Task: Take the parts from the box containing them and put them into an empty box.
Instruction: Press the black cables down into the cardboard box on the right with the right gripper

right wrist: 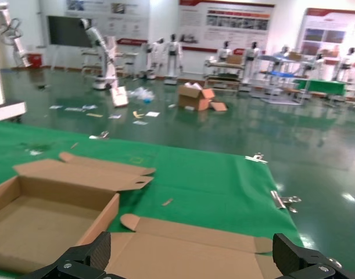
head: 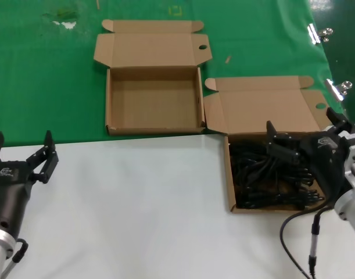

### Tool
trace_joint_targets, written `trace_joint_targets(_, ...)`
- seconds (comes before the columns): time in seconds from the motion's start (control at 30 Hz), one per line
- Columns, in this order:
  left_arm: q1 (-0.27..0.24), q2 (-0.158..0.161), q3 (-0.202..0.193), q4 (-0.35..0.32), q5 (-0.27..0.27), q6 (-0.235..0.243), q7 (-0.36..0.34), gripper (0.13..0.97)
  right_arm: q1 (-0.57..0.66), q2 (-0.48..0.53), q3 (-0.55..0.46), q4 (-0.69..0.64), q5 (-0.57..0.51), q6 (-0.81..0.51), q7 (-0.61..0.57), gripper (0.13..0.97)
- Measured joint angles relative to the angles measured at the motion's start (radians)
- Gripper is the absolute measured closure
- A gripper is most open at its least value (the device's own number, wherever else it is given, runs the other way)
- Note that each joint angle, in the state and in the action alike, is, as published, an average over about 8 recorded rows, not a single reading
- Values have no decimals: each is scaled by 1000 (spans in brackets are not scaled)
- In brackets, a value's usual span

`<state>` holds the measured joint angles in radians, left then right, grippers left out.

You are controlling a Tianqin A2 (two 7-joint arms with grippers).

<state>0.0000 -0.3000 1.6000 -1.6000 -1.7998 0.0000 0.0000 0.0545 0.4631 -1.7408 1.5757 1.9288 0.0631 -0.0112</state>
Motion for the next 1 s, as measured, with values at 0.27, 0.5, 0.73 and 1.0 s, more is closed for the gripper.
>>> trace_joint_targets(0.27, 0, 0, 0, 0, 0, 0, 0, 565, 63, 151, -53, -12, 19, -90, 2, 129)
trace_joint_targets(0.5, 0, 0, 0, 0, 0, 0, 0, 709, 138, 212, -18, -30, -8, -295, -71, 129)
trace_joint_targets(0.73, 0, 0, 0, 0, 0, 0, 0, 825, 247, 269, -8, -92, -21, -565, -254, 129)
trace_joint_targets(1.0, 0, 0, 0, 0, 0, 0, 0, 913, 412, 306, -31, -199, -59, -822, -489, 129)
